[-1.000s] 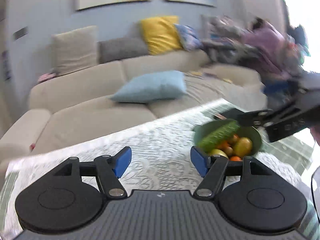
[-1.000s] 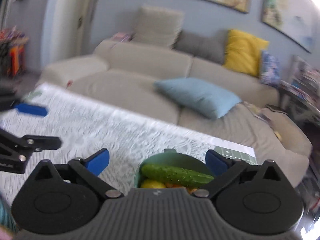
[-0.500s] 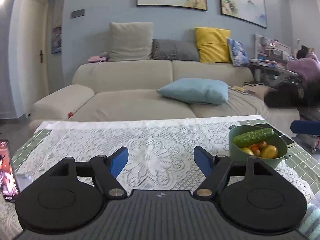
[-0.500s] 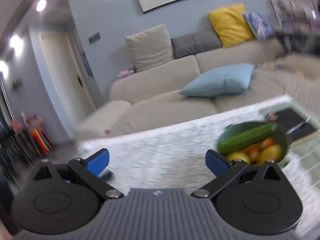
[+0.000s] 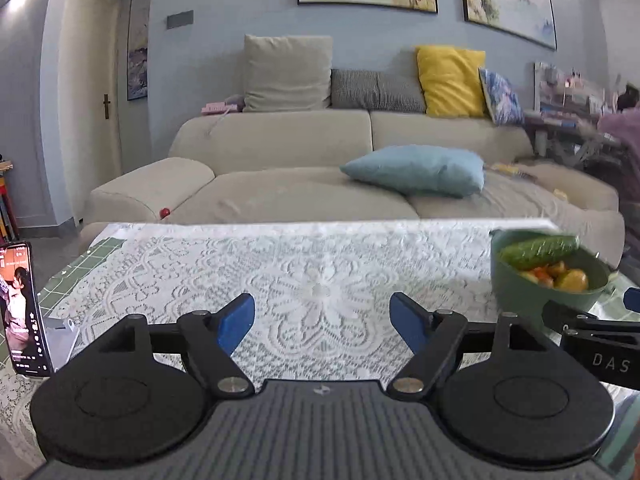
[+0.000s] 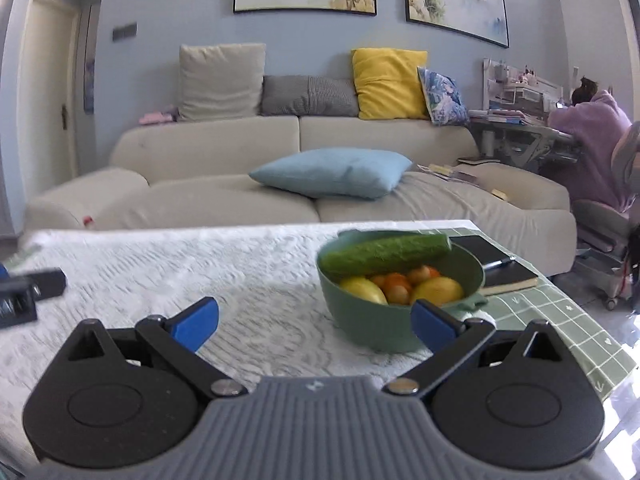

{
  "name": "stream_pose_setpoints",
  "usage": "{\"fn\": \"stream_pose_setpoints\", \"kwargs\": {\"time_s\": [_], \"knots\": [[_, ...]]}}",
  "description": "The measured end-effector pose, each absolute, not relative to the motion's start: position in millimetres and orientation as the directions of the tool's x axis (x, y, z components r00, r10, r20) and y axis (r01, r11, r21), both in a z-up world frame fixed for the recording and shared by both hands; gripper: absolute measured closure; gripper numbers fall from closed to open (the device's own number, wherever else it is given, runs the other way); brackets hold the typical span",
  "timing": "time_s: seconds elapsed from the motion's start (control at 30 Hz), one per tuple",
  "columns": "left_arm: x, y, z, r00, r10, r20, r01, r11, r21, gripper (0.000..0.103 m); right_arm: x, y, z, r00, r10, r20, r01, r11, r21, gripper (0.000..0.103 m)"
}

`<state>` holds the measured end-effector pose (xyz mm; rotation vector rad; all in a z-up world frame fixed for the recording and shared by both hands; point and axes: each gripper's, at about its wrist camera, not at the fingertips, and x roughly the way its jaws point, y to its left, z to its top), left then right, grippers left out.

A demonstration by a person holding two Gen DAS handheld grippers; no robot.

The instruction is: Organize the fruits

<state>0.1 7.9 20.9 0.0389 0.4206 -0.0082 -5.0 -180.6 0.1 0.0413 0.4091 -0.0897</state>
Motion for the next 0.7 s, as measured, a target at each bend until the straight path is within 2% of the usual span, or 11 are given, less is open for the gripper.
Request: {"fn": "stream_pose_setpoints", "kwargs": {"time_s": [0.1, 0.3, 0.7], "knots": [[3.7, 6.5, 12.6, 0.903, 0.006, -0.43, 0.018, 0.999, 0.05, 0.013, 0.0, -185.6, -7.0, 0.907, -0.059, -0.417, 0.088, 0.995, 0.053, 0.004], [9.8, 4.0, 1.2, 0.88, 0.008, -0.476, 0.019, 0.998, 0.053, 0.013, -0.6, -178.6, -3.4, 0.923, -0.063, -0.379, 0.071, 0.997, 0.007, 0.004], [12.1, 4.7, -1.4, 0.869, 0.014, -0.495, 0.02, 0.998, 0.062, 0.013, -3.4, -168.6, 0.5, 0.933, -0.024, -0.36, 0.019, 1.0, -0.017, 0.004]]}}
